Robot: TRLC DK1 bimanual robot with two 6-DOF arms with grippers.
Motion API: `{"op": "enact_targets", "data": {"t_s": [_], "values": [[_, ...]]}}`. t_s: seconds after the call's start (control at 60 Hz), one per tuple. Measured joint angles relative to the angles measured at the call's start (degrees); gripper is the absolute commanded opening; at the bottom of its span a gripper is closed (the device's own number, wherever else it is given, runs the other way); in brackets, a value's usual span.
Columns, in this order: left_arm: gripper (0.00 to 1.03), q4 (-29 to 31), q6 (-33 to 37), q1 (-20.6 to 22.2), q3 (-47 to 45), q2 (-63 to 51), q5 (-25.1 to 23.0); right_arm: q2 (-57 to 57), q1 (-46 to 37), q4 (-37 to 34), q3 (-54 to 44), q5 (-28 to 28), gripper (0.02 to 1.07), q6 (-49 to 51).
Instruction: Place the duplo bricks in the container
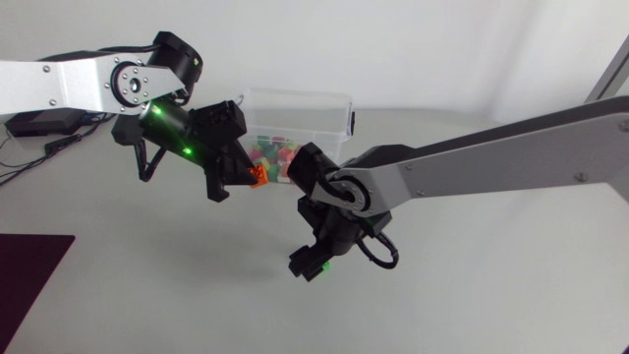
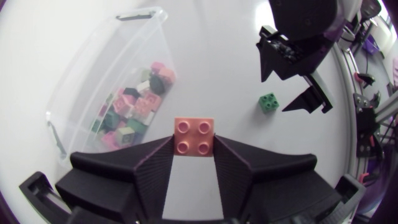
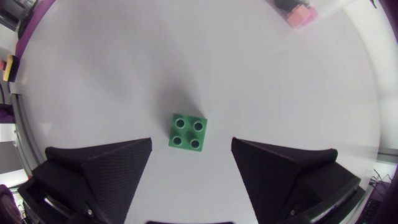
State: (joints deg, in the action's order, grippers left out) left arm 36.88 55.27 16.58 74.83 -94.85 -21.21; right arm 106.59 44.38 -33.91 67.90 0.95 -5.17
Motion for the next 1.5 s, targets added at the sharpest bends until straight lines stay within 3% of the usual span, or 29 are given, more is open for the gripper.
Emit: {"op": "enact_targets", "data": {"t_s": [0.15, 0.35, 0.517, 0.683, 0.85, 1.35, 1.5], "values": [[0.31, -4.90, -5.57, -2.29, 0.31, 0.00, -0.76, 2.29, 0.98, -0.68, 1.81, 0.79, 0.80, -0.68], [0.31, -12.09, -13.11, -2.93, 1.92, 0.00, -0.85, 4.96, 1.29, -2.16, 3.50, 1.51, 0.78, -0.85], [0.32, -15.15, -18.16, -3.04, 4.15, 0.00, -0.87, 6.47, 1.29, -2.34, 4.55, 2.14, 0.57, -0.90], [0.32, -18.27, -22.36, -3.08, 6.78, -0.07, -0.61, 6.64, 1.29, -2.16, 4.55, 2.30, 0.29, -0.90], [0.33, -23.45, -26.38, -3.06, 7.96, -1.92, 2.34, 6.60, 1.33, -1.70, 4.52, 2.36, 0.28, -0.90], [0.35, -29.22, -33.27, -2.27, 15.21, -12.11, 8.17, -5.60, -3.67, -1.66, 3.78, 2.54, 0.27, -0.85], [0.40, -30.88, -34.99, -2.27, 18.99, -15.47, 11.13, -8.63, -4.72, -1.38, 3.93, 2.56, 0.27, -0.83]]}}
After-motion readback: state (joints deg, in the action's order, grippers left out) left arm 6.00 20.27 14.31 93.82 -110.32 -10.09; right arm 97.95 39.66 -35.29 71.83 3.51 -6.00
